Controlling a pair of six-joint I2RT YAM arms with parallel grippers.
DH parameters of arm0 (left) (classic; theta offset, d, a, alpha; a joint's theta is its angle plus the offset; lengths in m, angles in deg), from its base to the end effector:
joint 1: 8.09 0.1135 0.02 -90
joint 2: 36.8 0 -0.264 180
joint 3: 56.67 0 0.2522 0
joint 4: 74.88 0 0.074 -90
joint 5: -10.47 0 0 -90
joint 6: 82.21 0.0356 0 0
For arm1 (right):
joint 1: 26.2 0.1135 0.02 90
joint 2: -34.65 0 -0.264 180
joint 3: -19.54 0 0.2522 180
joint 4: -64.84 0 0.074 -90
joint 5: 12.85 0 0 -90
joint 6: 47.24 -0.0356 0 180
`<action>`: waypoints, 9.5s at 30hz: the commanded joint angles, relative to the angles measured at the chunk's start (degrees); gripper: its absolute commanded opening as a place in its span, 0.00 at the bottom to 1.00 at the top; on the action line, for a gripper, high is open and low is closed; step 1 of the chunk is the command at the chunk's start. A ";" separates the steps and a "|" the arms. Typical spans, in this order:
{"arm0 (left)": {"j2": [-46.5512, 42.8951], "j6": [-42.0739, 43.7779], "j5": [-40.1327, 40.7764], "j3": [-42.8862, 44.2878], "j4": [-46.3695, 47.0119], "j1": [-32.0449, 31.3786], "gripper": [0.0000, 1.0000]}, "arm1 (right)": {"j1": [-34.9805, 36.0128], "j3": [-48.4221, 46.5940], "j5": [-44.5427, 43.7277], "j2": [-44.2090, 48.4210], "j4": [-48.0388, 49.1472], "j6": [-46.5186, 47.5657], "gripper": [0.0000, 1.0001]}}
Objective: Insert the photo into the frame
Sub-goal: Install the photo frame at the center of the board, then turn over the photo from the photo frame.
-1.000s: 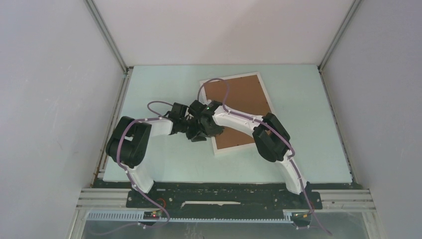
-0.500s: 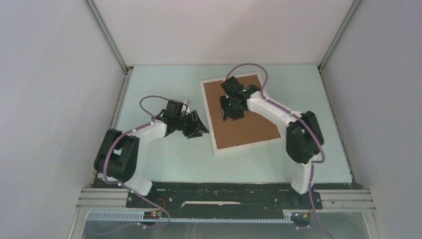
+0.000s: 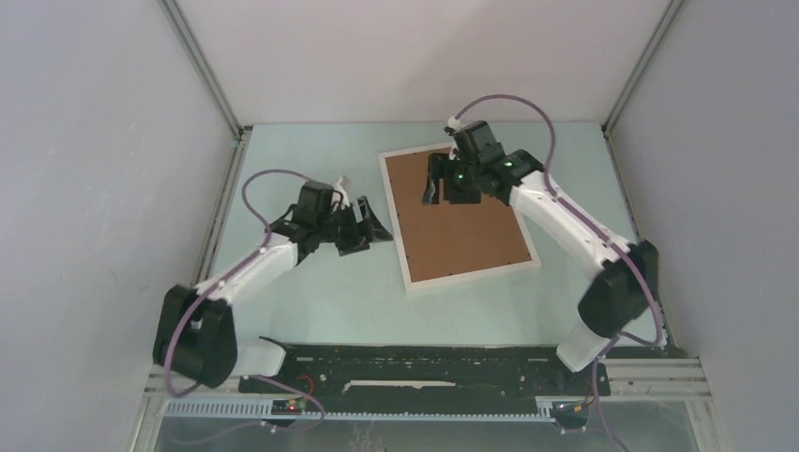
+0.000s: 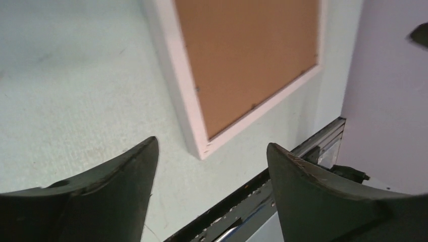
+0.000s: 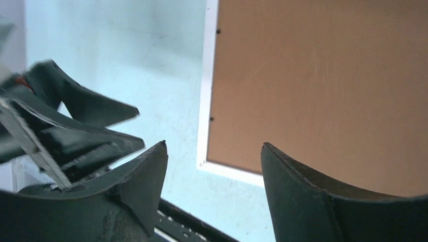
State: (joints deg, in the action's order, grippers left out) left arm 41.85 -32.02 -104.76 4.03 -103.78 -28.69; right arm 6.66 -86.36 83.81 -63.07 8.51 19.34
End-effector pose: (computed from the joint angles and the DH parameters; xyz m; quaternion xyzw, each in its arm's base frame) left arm 0.2573 -0.1129 0.2171 -0.0722 0.9082 -0.3561 0.2079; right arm 0.3153 0.2086 0.3295 -0.0974 0.9276 0.2160 0.2888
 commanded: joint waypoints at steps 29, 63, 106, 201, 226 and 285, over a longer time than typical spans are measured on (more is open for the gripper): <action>-41.00 12.70 25.06 25.30 -25.52 0.03 1.00 | 13.80 24.22 -19.82 15.86 15.49 -16.09 0.86; -49.99 15.19 24.31 18.01 -30.84 0.03 1.00 | 26.27 -2.00 -36.61 -20.30 -6.90 -19.21 0.46; 3.15 -23.31 -1.50 -7.19 34.04 3.38 1.00 | 20.26 18.56 -10.30 5.82 18.48 -12.00 0.00; 25.63 -31.56 -8.10 -10.14 65.31 2.49 0.25 | 21.44 7.40 -15.77 -3.25 0.23 -5.48 0.53; 10.01 -33.74 -8.81 -8.64 55.35 1.93 0.10 | 39.32 49.65 -64.43 -7.33 105.46 81.65 0.89; -27.16 -9.01 -2.40 -3.16 6.38 9.55 0.93 | -61.34 78.48 37.07 29.93 78.76 -19.06 0.00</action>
State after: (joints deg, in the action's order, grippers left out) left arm 15.49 -40.72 -105.46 1.51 -100.90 -19.16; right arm -49.49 -7.02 108.73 -24.75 78.85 -5.53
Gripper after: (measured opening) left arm 0.932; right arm 0.417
